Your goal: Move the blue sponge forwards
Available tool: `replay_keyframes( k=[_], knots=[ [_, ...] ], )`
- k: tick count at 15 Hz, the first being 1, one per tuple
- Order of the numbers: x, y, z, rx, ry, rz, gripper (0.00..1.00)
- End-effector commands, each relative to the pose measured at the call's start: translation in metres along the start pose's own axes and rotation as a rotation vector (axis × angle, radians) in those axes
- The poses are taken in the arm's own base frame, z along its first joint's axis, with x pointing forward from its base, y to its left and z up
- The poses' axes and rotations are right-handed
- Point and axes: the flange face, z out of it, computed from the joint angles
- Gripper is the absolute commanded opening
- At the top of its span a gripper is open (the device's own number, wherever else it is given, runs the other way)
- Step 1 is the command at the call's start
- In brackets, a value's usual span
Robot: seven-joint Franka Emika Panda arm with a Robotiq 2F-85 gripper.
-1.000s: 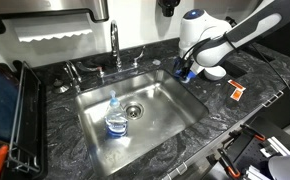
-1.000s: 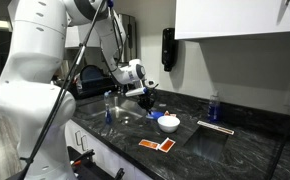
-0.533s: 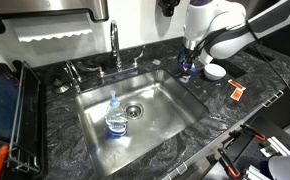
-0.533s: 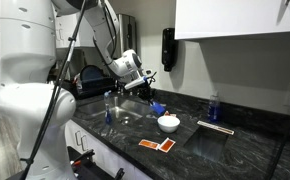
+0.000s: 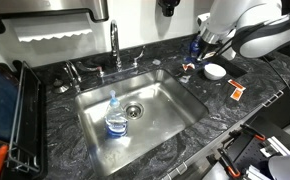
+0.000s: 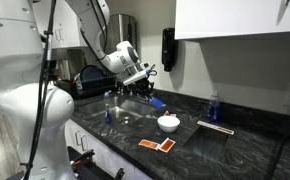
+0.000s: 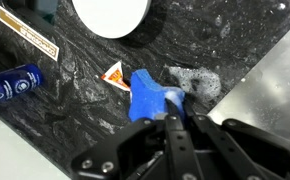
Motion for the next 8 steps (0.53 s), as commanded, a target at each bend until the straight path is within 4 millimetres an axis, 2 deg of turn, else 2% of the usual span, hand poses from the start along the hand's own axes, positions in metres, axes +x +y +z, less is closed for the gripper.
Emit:
replay_keyframes(
  k=[1, 8],
  knots=[
    [-0.048, 0.003, -0.006, 0.026, 0.081, -0.177, 0.02],
    [-0.129, -0.004, 0.008, 0.068, 0.159, -0.555, 0.02]
  ],
)
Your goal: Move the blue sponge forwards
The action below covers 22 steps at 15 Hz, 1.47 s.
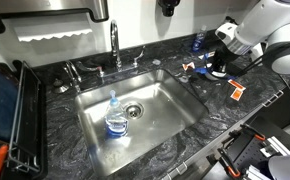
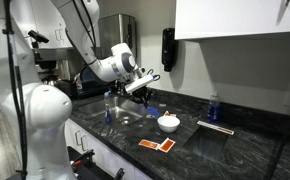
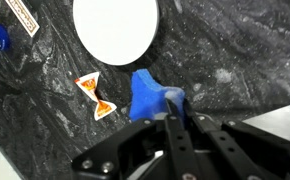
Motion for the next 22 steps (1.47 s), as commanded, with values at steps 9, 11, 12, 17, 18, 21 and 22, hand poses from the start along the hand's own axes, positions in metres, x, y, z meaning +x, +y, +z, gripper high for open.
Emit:
replay_keyframes(
  k=[9, 11, 12, 17, 18, 21, 22],
  knots=[
    [-0.044, 0.01, 0.012, 0.045, 0.107, -0.615, 0.02],
    [-0.041, 0.006, 0.016, 0.058, 0.128, -0.72, 0.02],
    [-0.039, 0.003, 0.017, 0.067, 0.141, -0.773, 0.02],
    [-0.035, -0.008, 0.02, 0.124, 0.179, -0.924, 0.32],
    [-0.036, -0.008, 0.019, 0.128, 0.176, -0.929, 0.33],
    [-0.04, -0.007, 0.012, 0.136, 0.163, -0.924, 0.54],
    [-0.041, -0.006, 0.01, 0.136, 0.162, -0.919, 0.6]
  ],
)
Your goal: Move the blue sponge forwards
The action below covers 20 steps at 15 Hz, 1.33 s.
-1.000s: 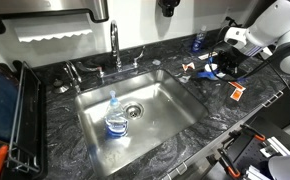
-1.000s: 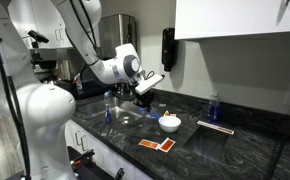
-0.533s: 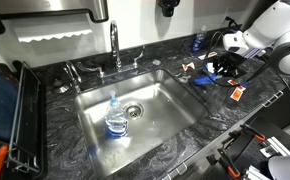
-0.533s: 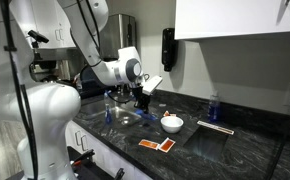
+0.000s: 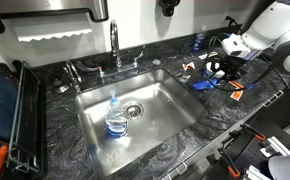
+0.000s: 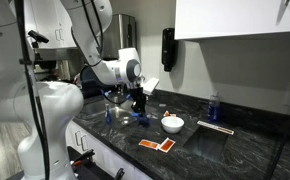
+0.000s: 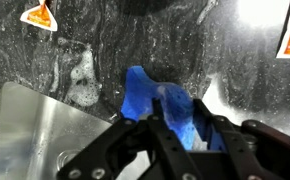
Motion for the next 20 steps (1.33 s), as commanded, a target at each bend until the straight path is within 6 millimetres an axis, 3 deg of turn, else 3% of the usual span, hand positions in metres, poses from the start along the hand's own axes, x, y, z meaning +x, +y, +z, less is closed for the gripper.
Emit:
replay_keyframes(
  k=[1, 5, 6, 8, 10, 16, 20],
  knots=[
    [-0.005, -0.004, -0.014, 0.006, 0.001, -0.005, 0.69],
    [-0.004, -0.006, -0.029, 0.025, 0.011, 0.049, 0.96],
    [-0.003, -0.006, -0.033, 0.03, 0.011, 0.073, 0.99],
    [0.001, -0.006, -0.042, 0.039, 0.021, 0.113, 1.0],
    [0.013, -0.007, -0.046, 0.101, -0.006, 0.273, 1.0],
    [0.041, 0.02, -0.07, 0.186, 0.046, 0.613, 1.0],
    [0.042, 0.035, -0.082, 0.233, 0.024, 0.823, 1.0]
  ],
)
